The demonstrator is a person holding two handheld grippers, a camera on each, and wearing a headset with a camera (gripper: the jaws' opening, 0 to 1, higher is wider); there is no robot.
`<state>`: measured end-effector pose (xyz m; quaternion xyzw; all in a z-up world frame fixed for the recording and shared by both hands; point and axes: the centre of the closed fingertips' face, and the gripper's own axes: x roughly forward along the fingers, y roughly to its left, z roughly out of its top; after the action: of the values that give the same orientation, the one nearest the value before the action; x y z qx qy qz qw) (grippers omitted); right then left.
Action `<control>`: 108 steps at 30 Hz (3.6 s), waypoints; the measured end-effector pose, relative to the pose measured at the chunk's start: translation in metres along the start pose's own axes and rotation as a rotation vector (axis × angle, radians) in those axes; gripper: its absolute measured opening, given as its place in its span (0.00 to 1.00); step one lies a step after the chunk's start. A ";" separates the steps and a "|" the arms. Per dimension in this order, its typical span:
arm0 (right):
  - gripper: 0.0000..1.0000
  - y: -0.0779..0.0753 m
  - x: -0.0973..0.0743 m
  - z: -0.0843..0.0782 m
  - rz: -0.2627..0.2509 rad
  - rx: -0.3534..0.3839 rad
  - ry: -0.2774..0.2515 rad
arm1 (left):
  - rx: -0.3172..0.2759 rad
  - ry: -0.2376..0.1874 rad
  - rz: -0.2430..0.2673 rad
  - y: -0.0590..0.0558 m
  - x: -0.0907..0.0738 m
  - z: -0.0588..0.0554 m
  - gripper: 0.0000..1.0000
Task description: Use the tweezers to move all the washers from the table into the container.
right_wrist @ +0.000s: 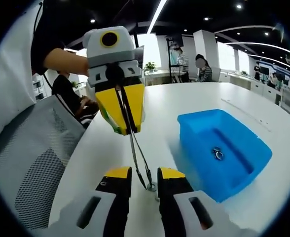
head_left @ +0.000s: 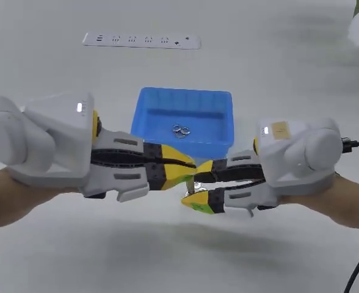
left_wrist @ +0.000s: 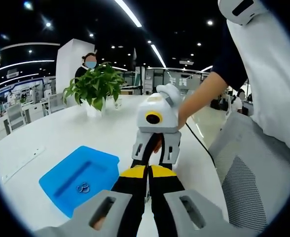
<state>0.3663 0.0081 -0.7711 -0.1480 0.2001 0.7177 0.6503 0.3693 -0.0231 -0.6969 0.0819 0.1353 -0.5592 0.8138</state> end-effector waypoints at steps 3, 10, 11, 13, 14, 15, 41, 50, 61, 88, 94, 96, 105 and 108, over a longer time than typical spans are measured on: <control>0.16 0.002 0.002 0.000 0.015 -0.020 0.012 | 0.004 0.003 -0.002 0.000 0.002 0.000 0.04; 0.11 0.002 0.002 -0.002 0.019 -0.089 0.043 | 0.016 0.011 -0.010 -0.001 0.003 0.001 0.04; 0.11 0.002 0.002 -0.003 0.018 -0.103 0.044 | 0.016 0.011 -0.010 -0.001 0.003 0.001 0.05; 0.11 0.002 0.002 -0.003 0.018 -0.103 0.042 | 0.011 0.011 -0.012 -0.002 0.004 0.001 0.05; 0.11 0.001 0.001 -0.003 0.019 -0.103 0.041 | 0.008 0.011 -0.011 -0.002 0.004 0.001 0.05; 0.11 0.001 0.001 -0.003 0.019 -0.103 0.039 | 0.008 0.012 -0.008 -0.001 0.004 0.001 0.05; 0.10 0.002 0.002 0.001 -0.004 -0.093 0.019 | -0.001 0.035 0.015 -0.001 0.000 0.002 0.14; 0.09 0.000 -0.002 0.006 -0.019 -0.096 0.015 | -0.009 0.034 0.037 0.000 -0.005 0.002 0.18; 0.09 0.001 -0.007 0.013 -0.036 -0.105 0.026 | -0.022 0.030 0.072 -0.001 -0.018 -0.001 0.21; 0.09 -0.016 -0.037 0.058 -0.107 -0.143 0.014 | -0.090 -0.021 0.224 0.003 -0.053 -0.008 0.40; 0.09 -0.027 -0.045 0.076 -0.141 -0.144 -0.013 | -0.110 -0.031 0.259 0.002 -0.061 -0.012 0.48; 0.09 -0.031 -0.046 0.080 -0.150 -0.157 -0.010 | -0.129 -0.039 0.268 0.002 -0.063 -0.014 0.52; 0.09 -0.061 -0.042 0.091 -0.183 -0.179 -0.004 | -0.173 -0.036 0.306 0.004 -0.072 -0.022 0.72; 0.09 -0.072 -0.039 0.088 -0.192 -0.176 -0.001 | -0.186 -0.031 0.309 0.003 -0.074 -0.025 0.75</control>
<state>0.4464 0.0216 -0.6818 -0.2224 0.1208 0.6670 0.7007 0.3438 0.0509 -0.6977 0.0176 0.1595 -0.4137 0.8962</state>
